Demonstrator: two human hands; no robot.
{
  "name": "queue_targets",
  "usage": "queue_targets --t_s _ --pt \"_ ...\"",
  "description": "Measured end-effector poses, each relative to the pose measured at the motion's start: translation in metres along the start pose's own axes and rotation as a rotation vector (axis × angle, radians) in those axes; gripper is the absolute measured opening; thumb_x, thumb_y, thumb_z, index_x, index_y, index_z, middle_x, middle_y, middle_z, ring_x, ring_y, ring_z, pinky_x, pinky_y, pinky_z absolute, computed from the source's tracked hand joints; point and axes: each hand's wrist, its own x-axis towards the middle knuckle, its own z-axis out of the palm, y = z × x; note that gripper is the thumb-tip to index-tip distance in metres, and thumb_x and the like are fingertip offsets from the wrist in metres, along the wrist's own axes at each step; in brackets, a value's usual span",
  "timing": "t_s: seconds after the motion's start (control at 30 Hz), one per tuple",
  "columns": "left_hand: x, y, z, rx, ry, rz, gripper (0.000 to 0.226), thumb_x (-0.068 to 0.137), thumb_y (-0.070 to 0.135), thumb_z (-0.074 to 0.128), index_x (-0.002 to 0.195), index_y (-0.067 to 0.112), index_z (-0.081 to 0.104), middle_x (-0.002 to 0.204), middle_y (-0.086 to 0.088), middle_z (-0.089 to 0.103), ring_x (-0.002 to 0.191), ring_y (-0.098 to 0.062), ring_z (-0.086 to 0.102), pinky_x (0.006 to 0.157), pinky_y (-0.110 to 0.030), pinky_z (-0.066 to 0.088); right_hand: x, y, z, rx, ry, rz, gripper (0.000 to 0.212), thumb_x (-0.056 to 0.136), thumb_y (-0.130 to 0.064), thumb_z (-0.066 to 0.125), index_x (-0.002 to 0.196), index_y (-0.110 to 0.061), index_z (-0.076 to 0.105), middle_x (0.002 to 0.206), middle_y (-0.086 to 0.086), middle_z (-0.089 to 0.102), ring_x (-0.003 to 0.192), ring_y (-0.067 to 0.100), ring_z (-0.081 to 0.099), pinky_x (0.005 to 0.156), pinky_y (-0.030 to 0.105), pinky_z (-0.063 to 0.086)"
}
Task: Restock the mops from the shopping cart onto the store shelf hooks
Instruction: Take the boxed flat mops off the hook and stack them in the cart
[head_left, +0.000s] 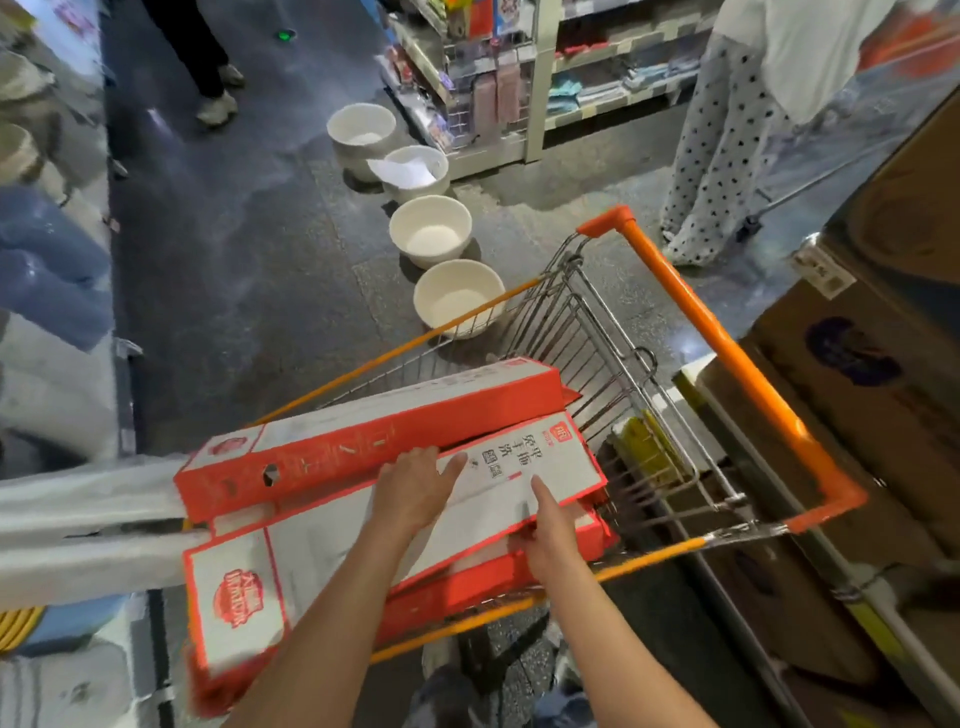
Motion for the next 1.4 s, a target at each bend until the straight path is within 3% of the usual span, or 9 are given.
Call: queue_targets --t_s 0.1,0.3,0.47,0.63,0.97,1.03,1.17,1.33,1.4 --pt "0.016 -0.011 -0.005 -0.020 -0.043 0.031 0.056 0.101 0.062 0.031 0.108 0.018 0.066 0.117 -0.009 0.069 0.111 -0.032 0.062 0.091 -0.041 0.047 0.003 0.010 0.005 0.094 0.023 0.046 0.036 0.094 -0.039 0.067 0.121 -0.017 0.061 0.109 0.010 0.069 0.088 0.030 0.065 0.065 0.036 0.052" --pt "0.033 -0.023 -0.004 -0.067 -0.076 0.140 0.051 0.100 0.062 0.035 0.099 0.023 0.067 0.107 -0.007 0.072 0.102 -0.031 0.066 0.081 -0.039 0.051 0.009 0.027 0.016 0.229 0.107 0.040 0.044 0.087 -0.040 0.075 0.123 -0.019 0.062 0.112 0.012 0.073 0.099 0.037 0.070 0.073 0.046 0.055" --pt "0.030 -0.028 -0.007 -0.016 -0.080 0.185 0.065 0.092 0.078 0.028 0.121 0.033 0.066 0.116 -0.003 0.073 0.108 -0.030 0.066 0.086 -0.040 0.053 0.010 0.034 0.020 0.284 0.167 -0.023 0.047 0.084 -0.029 0.080 0.122 -0.009 0.062 0.111 0.013 0.073 0.099 0.037 0.070 0.087 0.057 0.057" --pt "0.017 -0.025 -0.014 -0.053 -0.009 0.204 0.071 0.087 0.082 0.035 0.138 0.038 0.058 0.133 0.004 0.066 0.121 -0.026 0.062 0.098 -0.042 0.049 -0.002 0.037 0.020 0.363 0.197 -0.061 0.036 0.087 -0.017 0.077 0.115 0.000 0.064 0.104 0.016 0.073 0.092 0.034 0.070 0.085 0.049 0.058" --pt "0.007 -0.009 -0.032 -0.102 -0.098 0.228 0.060 0.089 0.080 0.038 0.139 0.049 0.053 0.135 0.008 0.065 0.127 -0.023 0.058 0.102 -0.041 0.044 -0.018 0.040 0.002 0.427 0.149 -0.162 0.118 0.048 -0.049 0.096 0.147 -0.014 0.042 0.126 0.009 0.068 0.111 0.032 0.067 0.095 0.055 0.054" --pt "0.009 -0.008 -0.035 -0.153 -0.161 0.225 0.061 0.088 0.080 0.042 0.136 0.046 0.056 0.134 0.007 0.065 0.125 -0.024 0.059 0.102 -0.043 0.048 -0.028 0.034 0.000 0.418 0.158 -0.189 0.114 0.048 -0.052 0.096 0.143 -0.014 0.047 0.124 0.009 0.069 0.110 0.032 0.068 0.096 0.055 0.054" --pt "0.008 0.001 -0.044 -0.271 -0.259 0.264 0.057 0.090 0.073 0.049 0.137 0.042 0.057 0.133 0.005 0.066 0.124 -0.022 0.060 0.103 -0.044 0.048 -0.046 0.017 -0.005 0.409 0.178 -0.263 0.058 0.081 -0.029 0.082 0.128 -0.009 0.056 0.112 0.011 0.074 0.101 0.030 0.072 0.093 0.055 0.056" --pt "-0.004 0.008 -0.052 -0.336 -0.242 0.257 0.066 0.083 0.082 0.044 0.137 0.047 0.054 0.133 0.008 0.066 0.124 -0.020 0.060 0.105 -0.048 0.046 -0.058 0.006 -0.005 0.440 0.198 -0.315 0.107 0.052 -0.049 0.096 0.139 -0.008 0.049 0.123 0.011 0.069 0.111 0.031 0.068 0.098 0.056 0.052" --pt "-0.011 0.010 -0.058 -0.304 -0.197 0.258 0.054 0.091 0.073 0.046 0.137 0.048 0.054 0.132 0.010 0.065 0.125 -0.020 0.059 0.106 -0.047 0.045 -0.066 0.004 -0.007 0.421 0.164 -0.321 0.090 0.056 -0.049 0.094 0.128 -0.009 0.060 0.113 0.010 0.074 0.103 0.031 0.072 0.094 0.056 0.055"
